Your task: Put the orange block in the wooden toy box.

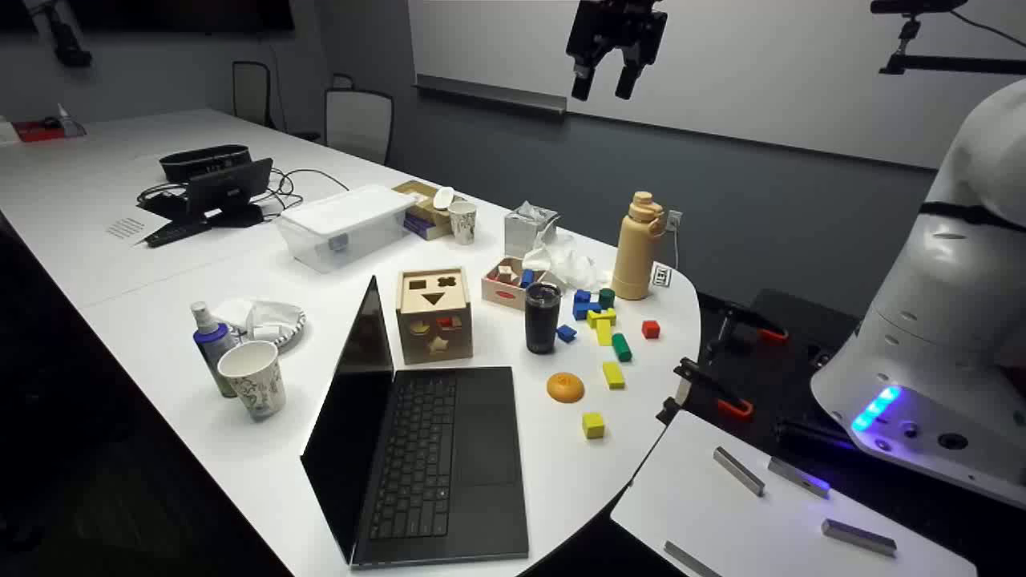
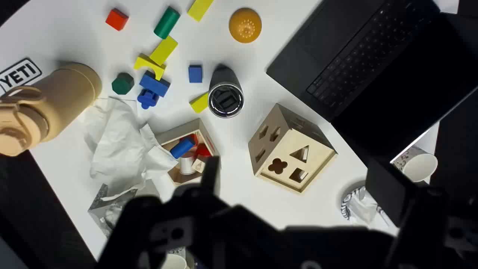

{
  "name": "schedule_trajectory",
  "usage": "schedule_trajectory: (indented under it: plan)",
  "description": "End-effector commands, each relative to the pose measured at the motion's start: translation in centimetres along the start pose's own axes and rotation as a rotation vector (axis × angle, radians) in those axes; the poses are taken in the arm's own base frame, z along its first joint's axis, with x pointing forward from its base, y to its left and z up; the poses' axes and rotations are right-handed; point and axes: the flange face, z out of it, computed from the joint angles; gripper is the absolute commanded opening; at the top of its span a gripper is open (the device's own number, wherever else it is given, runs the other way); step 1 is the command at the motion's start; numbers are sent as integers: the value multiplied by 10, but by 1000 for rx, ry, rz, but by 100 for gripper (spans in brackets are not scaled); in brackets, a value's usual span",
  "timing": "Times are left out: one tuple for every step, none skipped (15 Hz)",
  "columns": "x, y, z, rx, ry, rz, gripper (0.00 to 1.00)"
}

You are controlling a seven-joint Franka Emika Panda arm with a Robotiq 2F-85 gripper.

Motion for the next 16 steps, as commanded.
schedule_trajectory:
  plan:
    - [0, 0, -1, 0, -1, 0, 100]
    - [7, 8, 6, -1, -1, 25, 100]
    - [13, 17, 12, -8, 3, 48, 100]
    - [19, 33, 22, 14, -21, 91, 100]
    - [25, 52, 33, 12, -30, 135, 100]
    - [31, 68, 43, 12, -32, 175, 100]
    - [37, 86, 55, 12, -35, 219, 100]
    - [42, 106, 71, 3, -35, 268, 100]
    - [46, 125, 87, -6, -33, 314, 100]
    - [46, 142, 106, -21, -24, 358, 100]
    - [46, 158, 125, -24, -17, 400, 100]
    - [42, 172, 147, -34, -15, 439, 100]
    - [38, 184, 168, -39, -23, 475, 100]
    - [30, 193, 188, -48, -36, 514, 100]
    - [22, 199, 206, -57, -56, 548, 100]
    - [9, 203, 224, -69, -78, 582, 100]
